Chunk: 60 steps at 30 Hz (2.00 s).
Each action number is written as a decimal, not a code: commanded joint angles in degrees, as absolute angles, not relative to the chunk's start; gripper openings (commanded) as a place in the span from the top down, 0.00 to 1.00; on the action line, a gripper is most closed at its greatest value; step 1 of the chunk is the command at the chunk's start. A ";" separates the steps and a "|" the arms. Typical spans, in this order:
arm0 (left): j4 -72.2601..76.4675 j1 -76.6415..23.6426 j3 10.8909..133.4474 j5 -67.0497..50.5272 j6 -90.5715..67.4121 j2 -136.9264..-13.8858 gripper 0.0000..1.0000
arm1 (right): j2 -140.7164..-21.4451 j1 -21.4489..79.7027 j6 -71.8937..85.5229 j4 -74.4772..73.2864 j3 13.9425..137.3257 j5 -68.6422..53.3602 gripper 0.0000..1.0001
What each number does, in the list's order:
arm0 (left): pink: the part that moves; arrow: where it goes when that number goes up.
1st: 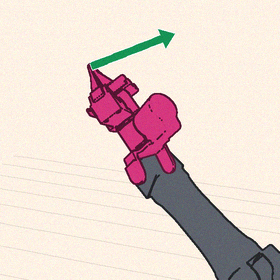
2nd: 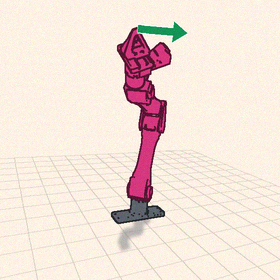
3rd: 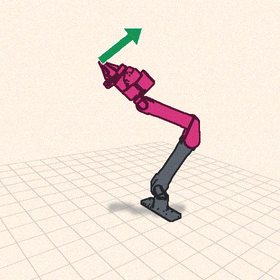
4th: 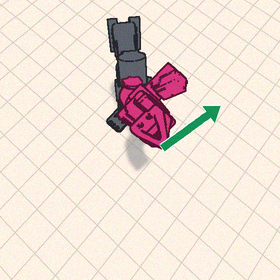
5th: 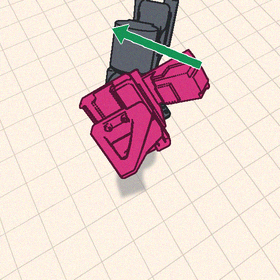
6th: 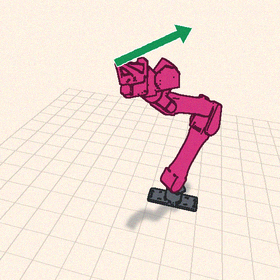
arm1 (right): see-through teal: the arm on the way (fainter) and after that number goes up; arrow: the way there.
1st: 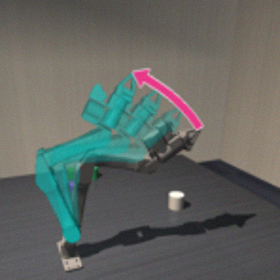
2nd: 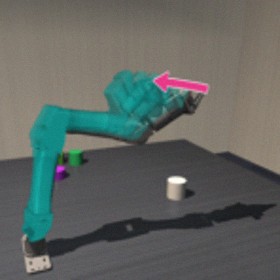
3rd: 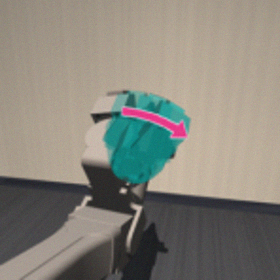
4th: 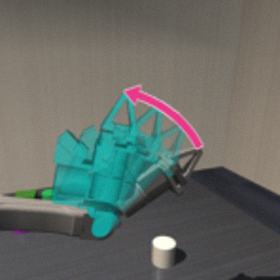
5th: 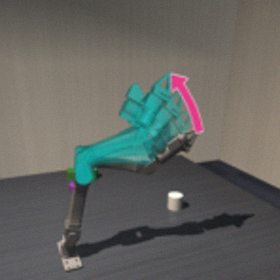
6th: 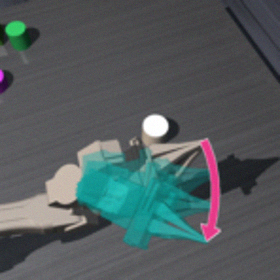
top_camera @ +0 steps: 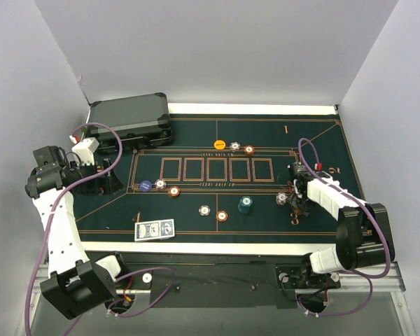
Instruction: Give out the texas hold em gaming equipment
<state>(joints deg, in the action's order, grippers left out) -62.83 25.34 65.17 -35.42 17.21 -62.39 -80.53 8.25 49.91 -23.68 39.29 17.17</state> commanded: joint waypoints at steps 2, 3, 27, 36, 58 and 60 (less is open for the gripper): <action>-60.82 25.75 65.48 -36.39 18.19 -62.58 0.04 | -83.23 7.12 50.18 -22.24 41.13 19.42 0.78; -60.73 25.75 65.39 -36.21 18.19 -62.58 0.04 | -83.41 6.86 50.10 -21.71 41.22 19.42 0.78; -60.56 25.66 64.60 -36.12 18.19 -62.23 0.04 | -82.09 6.24 47.82 -21.88 43.85 17.84 0.41; -60.91 25.66 65.30 -36.74 17.75 -62.14 0.04 | -71.02 15.79 46.41 -30.84 53.24 18.80 0.33; -60.82 25.66 65.30 -37.18 17.49 -62.14 0.04 | -85.69 44.38 47.11 -33.14 62.40 17.58 0.16; -60.73 25.66 65.39 -37.18 17.31 -62.14 0.04 | -86.92 44.65 47.02 -32.78 62.31 17.23 0.18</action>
<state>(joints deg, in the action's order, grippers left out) -62.33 25.34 64.31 -35.46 17.04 -62.81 -85.12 44.10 46.85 -31.90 61.65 17.02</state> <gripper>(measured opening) 0.964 0.839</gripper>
